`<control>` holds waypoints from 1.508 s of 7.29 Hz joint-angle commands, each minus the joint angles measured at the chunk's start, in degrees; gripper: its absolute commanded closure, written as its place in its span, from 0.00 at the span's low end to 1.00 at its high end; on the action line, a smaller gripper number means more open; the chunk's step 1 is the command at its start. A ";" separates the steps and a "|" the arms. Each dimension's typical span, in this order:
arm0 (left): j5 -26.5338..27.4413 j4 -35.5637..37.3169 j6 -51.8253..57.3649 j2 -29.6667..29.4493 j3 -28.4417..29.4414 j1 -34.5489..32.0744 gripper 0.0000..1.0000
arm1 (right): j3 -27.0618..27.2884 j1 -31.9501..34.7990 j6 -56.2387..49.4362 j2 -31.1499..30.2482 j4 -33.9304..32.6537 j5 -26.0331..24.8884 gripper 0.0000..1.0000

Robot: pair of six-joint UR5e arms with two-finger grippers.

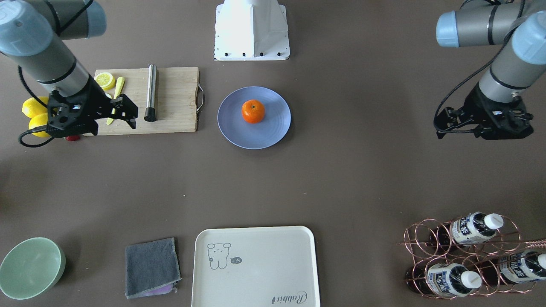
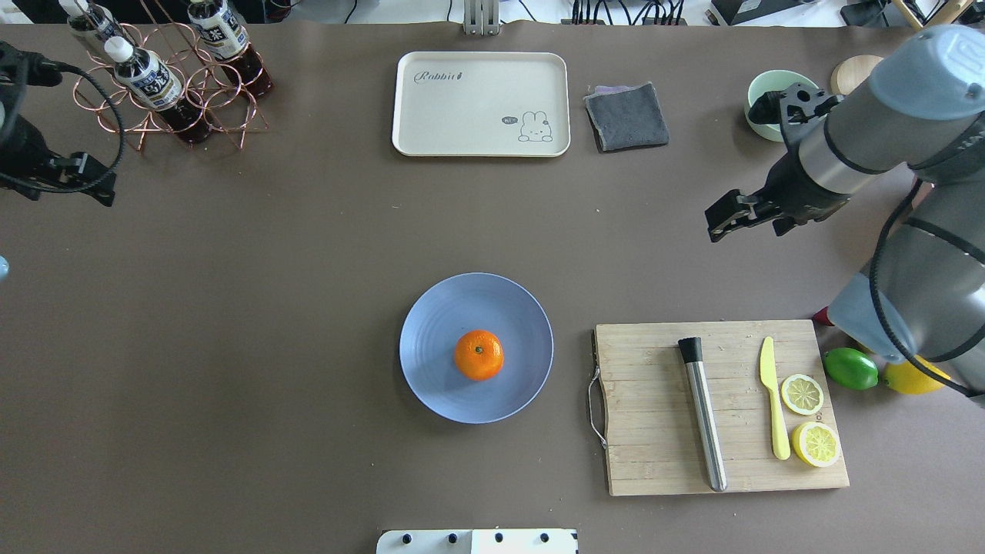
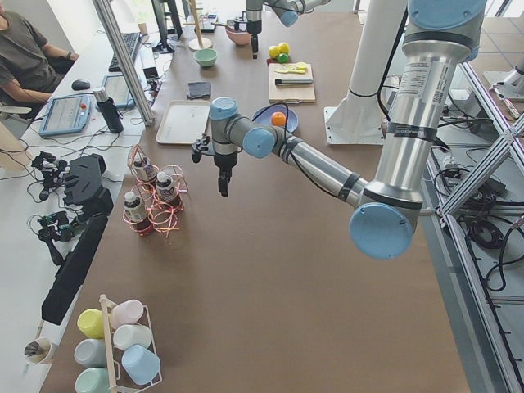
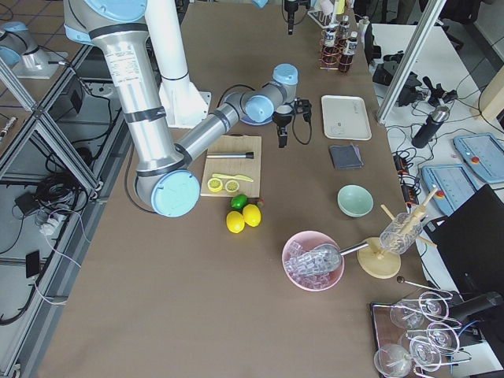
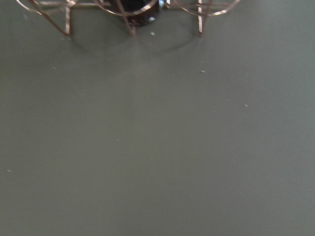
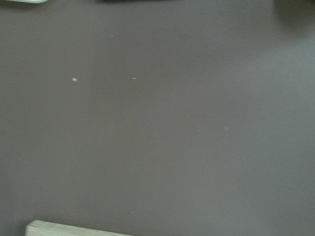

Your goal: Pick orange to plate

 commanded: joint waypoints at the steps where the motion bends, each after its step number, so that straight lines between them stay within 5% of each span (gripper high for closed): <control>1: -4.52 0.75 20.19 8.22 -0.30 -12.38 0.03 | -0.71 11.02 -21.11 -10.44 0.18 2.60 0.00; 3: -6.62 0.75 34.89 12.55 2.93 -21.70 0.03 | -4.21 21.30 -35.44 -15.99 0.28 7.60 0.00; 5: -7.87 -0.21 39.85 17.73 6.09 -23.92 0.03 | -6.95 28.88 -43.24 -19.60 0.54 7.00 0.00; 11: -9.98 -0.91 39.60 16.87 4.53 -27.89 0.03 | -7.13 31.37 -46.86 -21.55 0.10 6.56 0.00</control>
